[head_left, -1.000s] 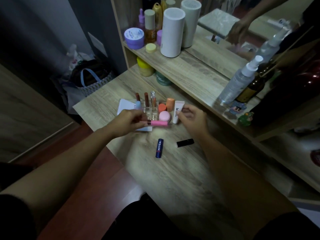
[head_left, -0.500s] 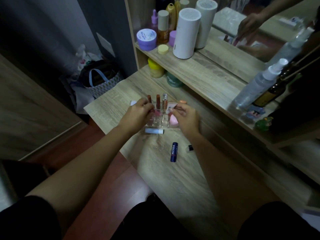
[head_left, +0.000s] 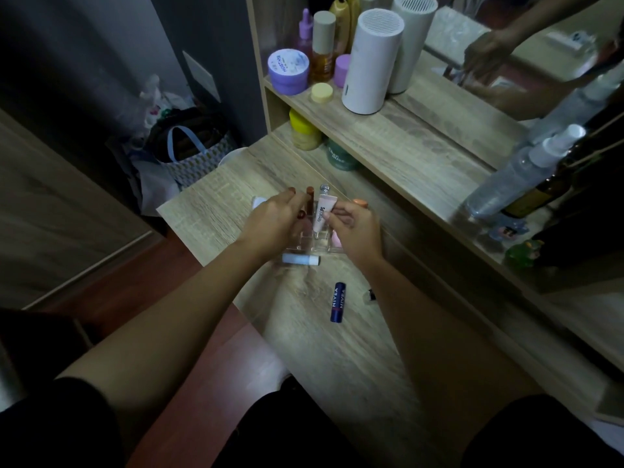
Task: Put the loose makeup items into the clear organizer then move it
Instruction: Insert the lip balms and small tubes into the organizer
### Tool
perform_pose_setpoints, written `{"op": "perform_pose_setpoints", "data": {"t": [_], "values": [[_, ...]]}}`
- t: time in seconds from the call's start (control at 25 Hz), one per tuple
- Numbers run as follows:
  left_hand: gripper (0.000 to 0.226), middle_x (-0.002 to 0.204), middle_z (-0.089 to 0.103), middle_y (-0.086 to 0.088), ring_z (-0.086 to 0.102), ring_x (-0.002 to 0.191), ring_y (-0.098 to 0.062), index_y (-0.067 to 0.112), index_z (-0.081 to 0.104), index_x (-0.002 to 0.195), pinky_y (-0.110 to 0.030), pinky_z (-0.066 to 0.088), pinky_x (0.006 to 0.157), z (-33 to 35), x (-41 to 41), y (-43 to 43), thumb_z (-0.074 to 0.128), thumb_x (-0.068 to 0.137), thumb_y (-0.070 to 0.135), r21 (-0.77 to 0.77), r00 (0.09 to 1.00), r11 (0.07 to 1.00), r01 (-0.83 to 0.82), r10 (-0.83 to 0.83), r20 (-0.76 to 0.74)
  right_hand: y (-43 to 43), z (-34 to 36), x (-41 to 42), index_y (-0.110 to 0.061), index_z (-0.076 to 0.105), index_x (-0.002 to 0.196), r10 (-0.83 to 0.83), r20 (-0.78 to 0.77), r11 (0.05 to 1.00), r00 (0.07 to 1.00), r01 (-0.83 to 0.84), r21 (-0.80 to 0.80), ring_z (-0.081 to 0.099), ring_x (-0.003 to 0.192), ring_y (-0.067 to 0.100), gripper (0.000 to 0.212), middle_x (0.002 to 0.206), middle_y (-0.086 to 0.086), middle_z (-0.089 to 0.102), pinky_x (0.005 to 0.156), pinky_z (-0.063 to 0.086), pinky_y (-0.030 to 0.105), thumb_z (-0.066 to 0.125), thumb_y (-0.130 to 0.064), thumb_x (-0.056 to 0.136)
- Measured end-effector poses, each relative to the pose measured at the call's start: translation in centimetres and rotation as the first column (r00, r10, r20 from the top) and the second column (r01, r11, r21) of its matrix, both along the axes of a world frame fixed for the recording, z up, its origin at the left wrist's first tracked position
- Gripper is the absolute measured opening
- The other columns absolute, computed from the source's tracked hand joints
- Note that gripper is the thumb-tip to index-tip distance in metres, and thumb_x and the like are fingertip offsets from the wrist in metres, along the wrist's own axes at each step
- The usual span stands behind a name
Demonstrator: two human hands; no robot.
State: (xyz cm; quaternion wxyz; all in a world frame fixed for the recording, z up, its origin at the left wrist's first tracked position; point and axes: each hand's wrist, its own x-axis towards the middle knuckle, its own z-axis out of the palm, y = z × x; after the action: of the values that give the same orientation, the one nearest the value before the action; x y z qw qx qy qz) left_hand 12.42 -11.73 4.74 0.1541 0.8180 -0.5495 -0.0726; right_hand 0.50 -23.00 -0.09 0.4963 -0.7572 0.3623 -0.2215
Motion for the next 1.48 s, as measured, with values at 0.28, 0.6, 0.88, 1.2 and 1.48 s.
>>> {"op": "perform_pose_setpoints", "data": {"t": [0.28,0.6,0.88,1.2,1.48], "values": [[0.021,0.095,0.068,-0.016,0.058,0.091,-0.032,0.005,0.066,0.097,-0.038,0.045,0.071,0.5,0.7,-0.3,0.063,0.084,0.021,0.023,0.995,0.999,0.048,-0.05,0.087,0.3,-0.5,-0.2,-0.009,0.069,0.101,0.02,-0.096,0.993,0.995,-0.031,-0.111,0.06,0.071,-0.013,0.018,0.094,0.001,0.072,0.064,0.047,-0.002,0.066,-0.007,0.084],[0.024,0.098,0.072,-0.009,0.054,0.098,-0.031,0.01,0.069,0.097,-0.039,0.039,0.075,0.0,0.7,-1.0,0.06,0.085,0.029,0.043,0.98,0.997,0.07,-0.077,0.182,1.2,-1.1,-0.2,-0.008,0.068,0.1,-0.038,-0.2,0.99,0.979,0.01,-0.142,0.067,0.088,0.016,0.015,0.098,0.01,0.072,0.081,0.056,0.027,0.064,-0.01,0.086],[0.028,0.105,0.067,-0.011,0.054,0.101,-0.031,0.008,0.062,0.105,-0.041,0.041,0.08,0.1,0.6,-0.6,0.059,0.086,0.028,0.018,0.982,0.998,0.06,-0.062,0.179,1.1,-0.7,-0.4,-0.011,0.064,0.111,-0.022,-0.217,0.994,0.976,-0.002,-0.109,0.06,0.084,0.004,0.028,0.104,0.007,0.071,0.066,0.045,0.006,0.067,-0.009,0.083],[0.015,0.092,0.069,-0.02,0.064,0.088,-0.035,0.0,0.068,0.096,-0.041,0.053,0.074,-1.2,-0.9,3.7,0.064,0.085,0.009,-0.045,0.969,0.969,0.244,-0.246,-0.038,1.5,0.3,-4.7,-0.012,0.067,0.104,0.14,-0.558,0.963,0.818,-0.244,-0.117,0.064,0.088,0.016,0.019,0.104,0.008,0.071,0.076,0.052,0.023,0.065,-0.019,0.086],[0.028,0.113,0.06,-0.022,0.055,0.106,-0.033,-0.002,0.058,0.116,-0.041,0.045,0.088,-4.6,-2.3,4.0,0.051,0.09,0.008,0.202,0.975,0.953,0.223,-0.217,-0.054,4.1,1.1,-6.4,-0.007,0.056,0.11,0.252,-0.804,0.899,0.538,-0.437,-0.011,0.059,0.101,0.026,0.04,0.11,0.011,0.063,0.087,0.048,0.036,0.067,-0.034,0.083]]}}
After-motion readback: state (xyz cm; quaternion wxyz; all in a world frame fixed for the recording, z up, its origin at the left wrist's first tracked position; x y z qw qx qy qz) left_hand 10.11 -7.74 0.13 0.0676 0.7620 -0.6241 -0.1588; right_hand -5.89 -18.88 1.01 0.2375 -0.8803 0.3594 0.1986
